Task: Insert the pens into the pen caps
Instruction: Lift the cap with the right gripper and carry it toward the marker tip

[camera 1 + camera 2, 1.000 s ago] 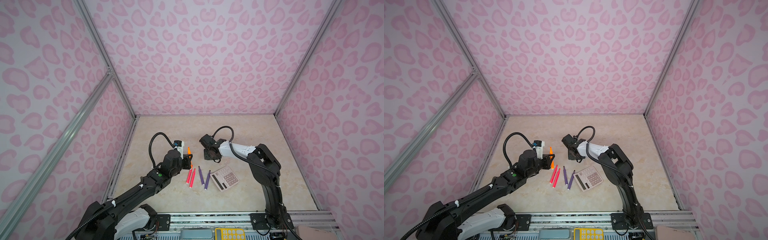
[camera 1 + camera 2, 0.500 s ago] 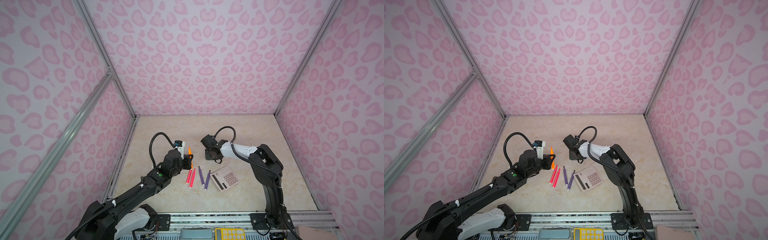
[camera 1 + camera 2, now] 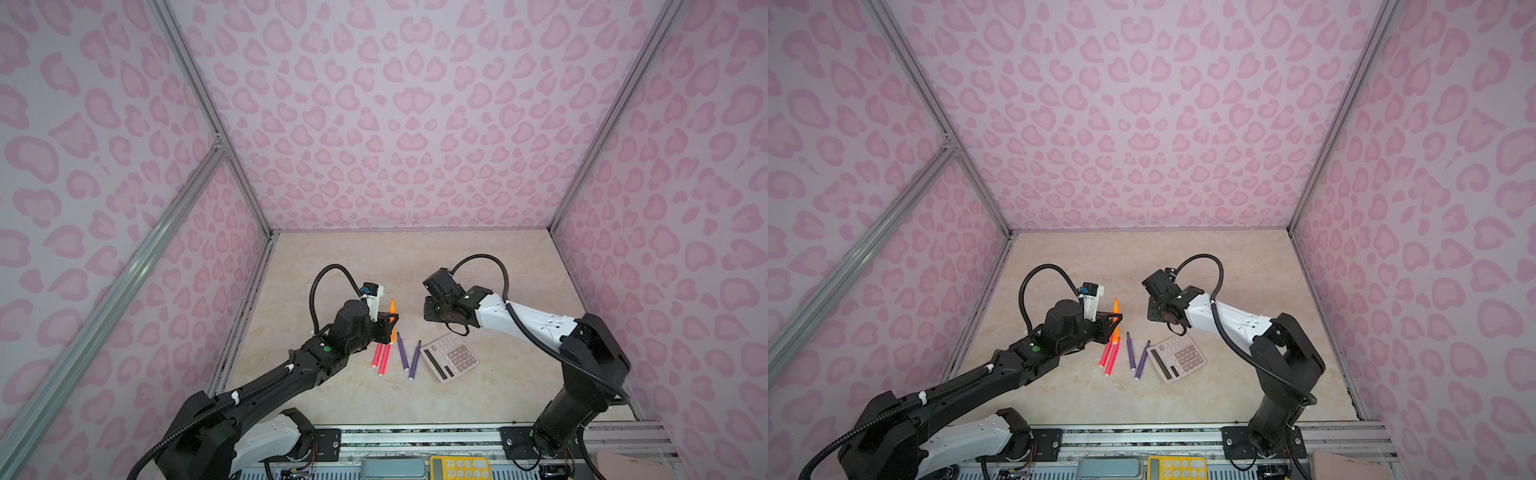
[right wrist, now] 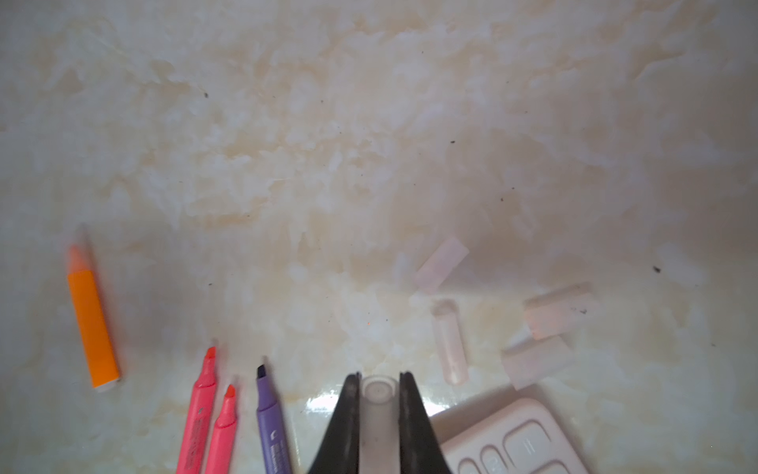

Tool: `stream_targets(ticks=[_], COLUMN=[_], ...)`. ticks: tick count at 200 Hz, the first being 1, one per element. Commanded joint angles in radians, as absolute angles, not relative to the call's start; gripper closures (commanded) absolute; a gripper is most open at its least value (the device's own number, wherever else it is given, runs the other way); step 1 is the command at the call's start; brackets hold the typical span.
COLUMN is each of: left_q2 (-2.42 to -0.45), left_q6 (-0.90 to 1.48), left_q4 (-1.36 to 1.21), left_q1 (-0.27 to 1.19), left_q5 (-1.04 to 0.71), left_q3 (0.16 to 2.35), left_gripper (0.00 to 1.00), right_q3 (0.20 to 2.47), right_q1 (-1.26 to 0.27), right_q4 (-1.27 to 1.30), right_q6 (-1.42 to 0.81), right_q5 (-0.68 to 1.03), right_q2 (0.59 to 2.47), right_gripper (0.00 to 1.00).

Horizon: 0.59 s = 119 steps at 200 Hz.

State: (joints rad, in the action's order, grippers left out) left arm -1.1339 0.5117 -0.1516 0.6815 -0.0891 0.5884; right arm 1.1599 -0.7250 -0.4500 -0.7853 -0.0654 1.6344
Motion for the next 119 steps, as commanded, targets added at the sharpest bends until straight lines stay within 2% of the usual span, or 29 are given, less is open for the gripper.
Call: stream_targets(ticks=[1,18,65,119], left_q2=[-1.112,-1.101,-1.086,-1.11], left_q6=[0.497,0.492,0.467,0.472], left_q4=[-0.244,-0.259,-0.326,-0.311], left_q1=[0.684,0.684,0.687,0.688], left_q5=[-0.131,-0.148,-0.275,-0.257], left_q3=[0.581,0.573,0.563,0.574], left_gripper=[0.97,0.97,0.97,0.97], right_q3=[1.123,1.11,1.222,1.175], right_q1=[-0.696,-0.692,-0.698,-0.75], right_q4=[-0.298,-0.177,-0.128,-0.01], right_q6=[-0.859,-0.839,-0.811,-0.801], right_q5=[-0.053,-0.032,0.037,0.047], right_q2=[1.552,1.516,1.569,1.513], right_gripper=[0.98,0.98,1.0,1.0])
